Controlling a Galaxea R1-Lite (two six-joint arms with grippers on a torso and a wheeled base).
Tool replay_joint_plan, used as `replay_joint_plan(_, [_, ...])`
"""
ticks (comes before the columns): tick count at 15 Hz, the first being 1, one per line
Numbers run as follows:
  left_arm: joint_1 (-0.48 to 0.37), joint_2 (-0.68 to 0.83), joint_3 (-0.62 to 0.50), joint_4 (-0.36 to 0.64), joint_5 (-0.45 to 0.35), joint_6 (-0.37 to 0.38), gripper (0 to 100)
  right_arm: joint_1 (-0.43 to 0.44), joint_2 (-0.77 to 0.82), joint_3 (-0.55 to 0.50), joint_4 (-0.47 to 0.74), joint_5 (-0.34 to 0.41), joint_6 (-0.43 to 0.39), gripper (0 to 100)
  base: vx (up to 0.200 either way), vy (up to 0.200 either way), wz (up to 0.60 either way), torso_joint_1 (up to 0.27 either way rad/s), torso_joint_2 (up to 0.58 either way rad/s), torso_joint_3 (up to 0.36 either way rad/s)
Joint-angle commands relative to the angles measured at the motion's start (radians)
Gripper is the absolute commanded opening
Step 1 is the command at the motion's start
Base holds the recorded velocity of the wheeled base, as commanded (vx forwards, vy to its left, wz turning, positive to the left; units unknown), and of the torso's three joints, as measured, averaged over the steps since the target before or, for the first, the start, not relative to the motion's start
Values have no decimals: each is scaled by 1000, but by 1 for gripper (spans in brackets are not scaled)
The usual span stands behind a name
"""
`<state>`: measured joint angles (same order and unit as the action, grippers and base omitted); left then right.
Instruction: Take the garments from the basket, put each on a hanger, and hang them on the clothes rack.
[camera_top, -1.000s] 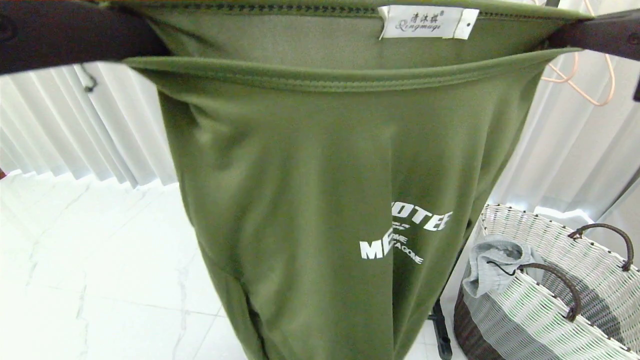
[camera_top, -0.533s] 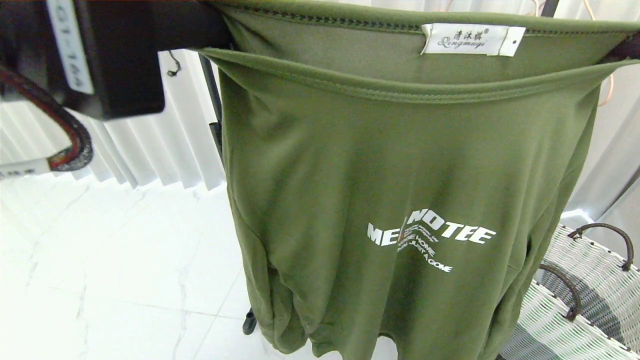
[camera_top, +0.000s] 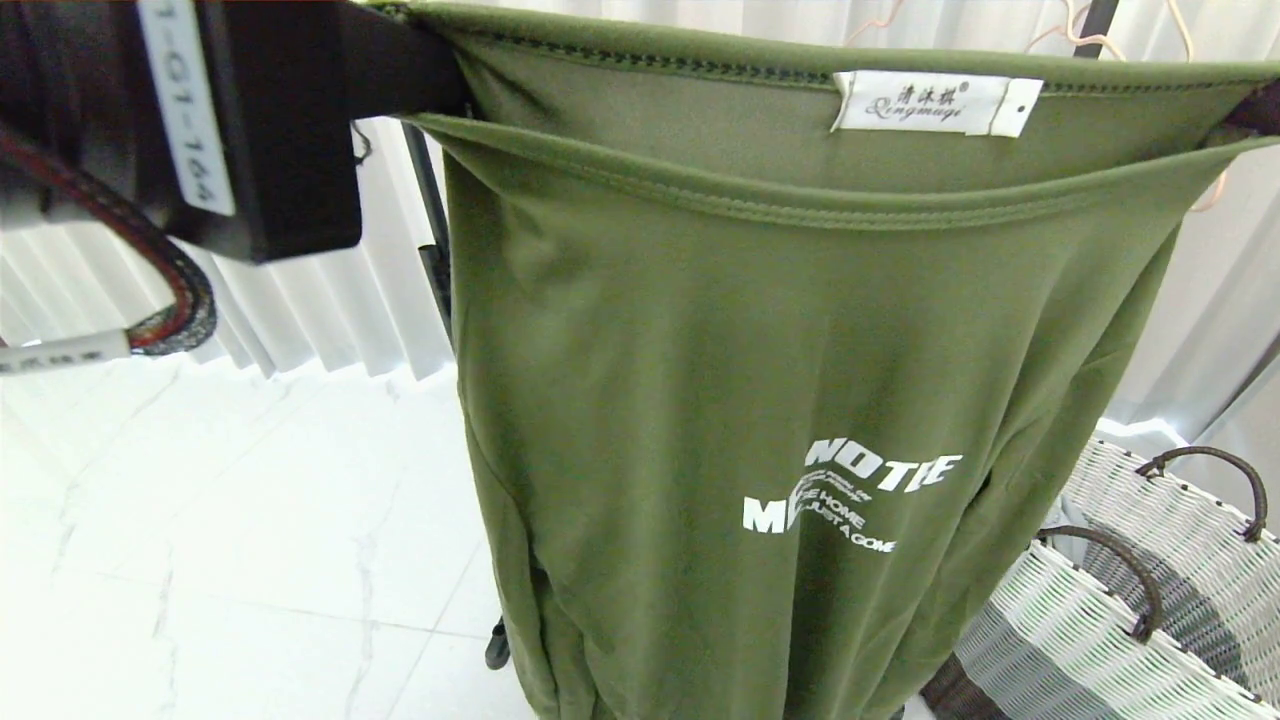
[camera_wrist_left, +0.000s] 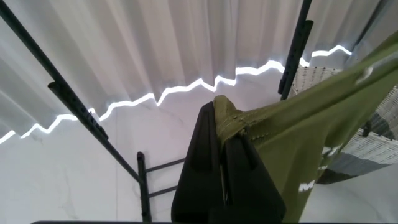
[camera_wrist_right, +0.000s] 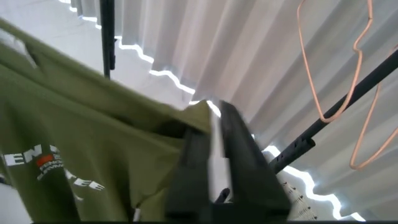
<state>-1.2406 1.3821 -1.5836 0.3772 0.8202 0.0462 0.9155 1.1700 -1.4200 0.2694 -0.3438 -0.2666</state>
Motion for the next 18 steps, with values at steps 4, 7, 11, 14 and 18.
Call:
replay_joint_plan(4, [17, 0, 5, 2, 50, 1, 0, 0, -35, 19, -1, 9, 0, 100, 0, 0, 0, 0, 0, 0])
replay_joint_plan(7, [86, -2, 19, 0, 93, 0, 0, 0, -104, 50, 4, 40, 4, 100, 0, 0, 0, 0, 0, 0])
replay_joint_plan(11, [89, -2, 24, 0, 94, -2, 0, 40, -165, 81, 2, 105, 6, 100, 0, 0, 0, 0, 0, 0])
replay_joint_plan(14, [90, -5, 30, 0, 97, -2, 0, 23, -184, 84, 14, 100, 29, 100, 0, 0, 0, 0, 0, 0])
replay_joint_plan(18, [167, -61, 53, 2, 112, 38, 0, -451, -202, 72, 384, 105, 64, 100, 0, 0, 0, 0, 0, 0])
